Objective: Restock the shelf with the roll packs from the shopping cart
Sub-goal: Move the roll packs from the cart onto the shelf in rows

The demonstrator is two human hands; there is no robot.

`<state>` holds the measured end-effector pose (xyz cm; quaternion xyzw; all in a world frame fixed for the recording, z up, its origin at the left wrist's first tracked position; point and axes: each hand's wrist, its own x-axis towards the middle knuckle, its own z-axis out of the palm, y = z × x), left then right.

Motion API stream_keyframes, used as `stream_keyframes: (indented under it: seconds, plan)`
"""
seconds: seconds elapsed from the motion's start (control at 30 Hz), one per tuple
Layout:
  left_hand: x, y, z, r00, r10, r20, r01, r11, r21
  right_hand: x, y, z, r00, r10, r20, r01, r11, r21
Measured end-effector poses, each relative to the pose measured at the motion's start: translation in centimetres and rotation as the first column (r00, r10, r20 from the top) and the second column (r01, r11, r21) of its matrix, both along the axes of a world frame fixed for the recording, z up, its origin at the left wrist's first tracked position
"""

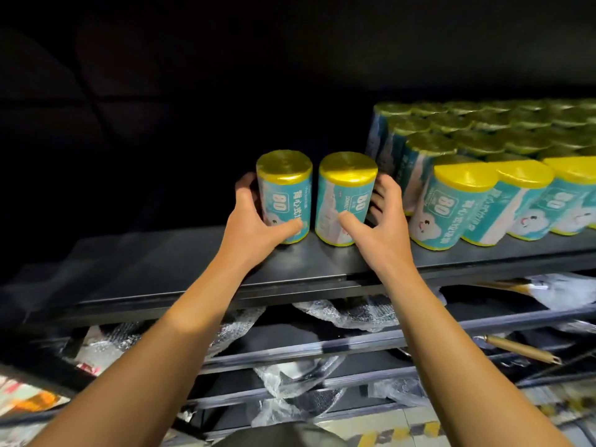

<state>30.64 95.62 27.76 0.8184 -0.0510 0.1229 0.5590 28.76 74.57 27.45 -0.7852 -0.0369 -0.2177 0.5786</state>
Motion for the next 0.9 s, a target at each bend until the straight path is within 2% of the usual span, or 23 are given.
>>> stream_keyframes:
  seconds: [0.07,0.17,0.3,0.37,0.5,0.57,0.67,0.9]
  plan:
    - [0.0,0.7,0.2,1.0,-0.002,0.023,0.001,1.0,0.007,0.1,0.1,0.0,1.0,0.0,0.015,0.0,1.0,-0.007]
    - [0.5,0.8,0.4,0.999,0.006,0.038,-0.01,0.995,0.096,0.3,0.4,-0.2,0.999,-0.019,0.029,0.019,0.999,-0.028]
    - [1.5,0.2,0.3,0.996,0.04,0.083,-0.052,0.988,0.145,1.7,1.1,-0.3,0.991,-0.12,0.053,0.125,0.987,-0.099]
    - [2.0,0.0,0.4,0.994,0.044,0.104,-0.058,0.989,0.136,3.5,1.3,-0.2,0.98,-0.197,0.028,0.199,0.971,-0.129]
    - [3.7,-0.8,0.8,0.996,0.05,0.077,-0.054,0.998,0.042,8.3,1.6,0.0,0.984,-0.176,0.0,0.176,0.984,-0.031]
    - [5.0,-1.2,1.1,0.998,0.061,0.034,-0.06,0.998,-0.007,10.6,1.6,0.0,0.978,-0.207,0.014,0.208,0.978,-0.031]
    - [6.5,-1.5,1.3,0.998,0.065,0.011,-0.066,0.998,0.024,13.1,1.4,0.4,0.964,-0.261,0.04,0.264,0.959,-0.103]
    - [9.7,-1.4,0.7,0.997,0.062,0.056,-0.067,0.993,0.1,17.1,1.4,0.8,0.95,-0.303,0.081,0.309,0.947,-0.086]
